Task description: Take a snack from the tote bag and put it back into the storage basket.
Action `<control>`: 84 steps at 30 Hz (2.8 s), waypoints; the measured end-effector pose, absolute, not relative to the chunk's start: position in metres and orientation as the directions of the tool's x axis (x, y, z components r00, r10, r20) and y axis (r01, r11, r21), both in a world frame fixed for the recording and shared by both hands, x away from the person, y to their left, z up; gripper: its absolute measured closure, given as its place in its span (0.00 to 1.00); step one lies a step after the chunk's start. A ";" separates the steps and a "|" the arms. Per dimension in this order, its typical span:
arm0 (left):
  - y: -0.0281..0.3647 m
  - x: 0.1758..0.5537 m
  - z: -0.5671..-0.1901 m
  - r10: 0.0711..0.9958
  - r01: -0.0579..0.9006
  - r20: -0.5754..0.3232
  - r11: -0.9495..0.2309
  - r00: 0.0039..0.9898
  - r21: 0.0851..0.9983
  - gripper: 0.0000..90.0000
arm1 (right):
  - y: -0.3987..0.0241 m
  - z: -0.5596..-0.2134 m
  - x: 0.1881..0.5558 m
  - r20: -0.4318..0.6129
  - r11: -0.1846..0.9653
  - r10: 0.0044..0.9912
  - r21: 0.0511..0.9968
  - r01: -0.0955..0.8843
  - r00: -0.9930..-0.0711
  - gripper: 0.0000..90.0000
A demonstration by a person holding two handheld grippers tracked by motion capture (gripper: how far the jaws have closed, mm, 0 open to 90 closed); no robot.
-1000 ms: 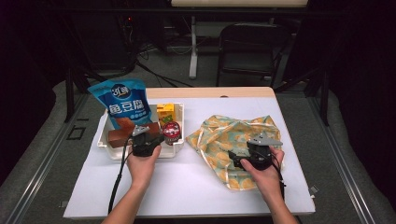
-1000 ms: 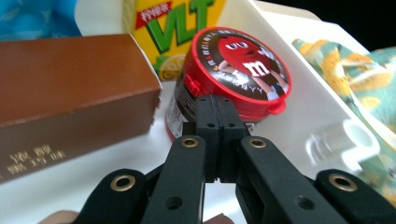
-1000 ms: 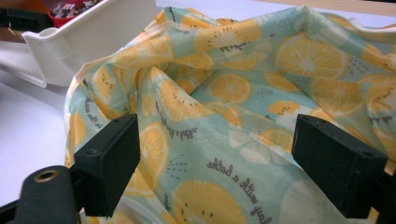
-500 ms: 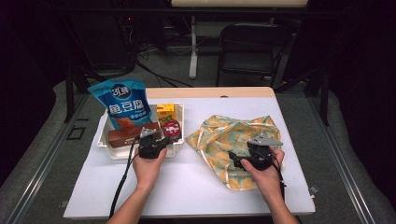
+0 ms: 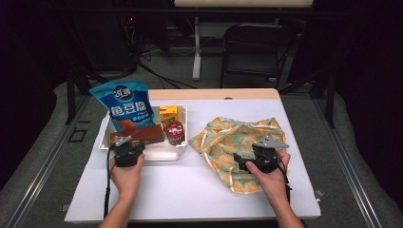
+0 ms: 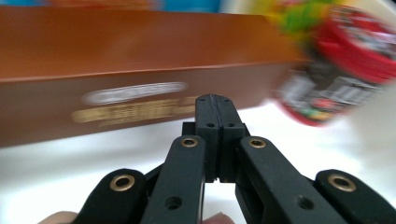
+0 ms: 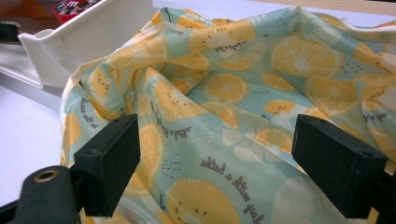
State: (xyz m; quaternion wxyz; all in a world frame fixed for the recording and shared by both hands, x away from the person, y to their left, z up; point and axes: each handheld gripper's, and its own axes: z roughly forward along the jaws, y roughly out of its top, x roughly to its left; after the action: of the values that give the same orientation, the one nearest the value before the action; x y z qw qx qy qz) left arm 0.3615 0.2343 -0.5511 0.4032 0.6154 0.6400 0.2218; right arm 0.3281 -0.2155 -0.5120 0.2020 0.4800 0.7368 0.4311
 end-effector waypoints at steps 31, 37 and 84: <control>0.249 0.370 -0.563 0.990 0.615 -0.144 0.121 -0.012 0.779 1.00 | -0.218 -0.513 0.328 0.116 0.166 0.881 0.833 0.528 -0.459 0.17; 0.246 0.357 -0.554 0.990 0.599 -0.132 0.073 0.055 0.797 1.00 | -0.220 -0.513 0.328 0.117 0.158 0.883 0.838 0.523 -0.454 0.16; 0.309 0.290 -0.527 0.843 0.447 -0.196 -0.058 0.501 0.893 0.00 | -0.299 -0.530 0.275 0.106 0.129 0.907 0.851 0.509 -0.408 0.00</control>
State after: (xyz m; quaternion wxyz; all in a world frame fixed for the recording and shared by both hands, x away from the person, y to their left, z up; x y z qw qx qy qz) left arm 0.2900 0.3086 -0.5273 0.5092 0.7008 0.4602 0.1947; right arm 0.2748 -0.2991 -0.5300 0.2276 0.4941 0.7161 0.4374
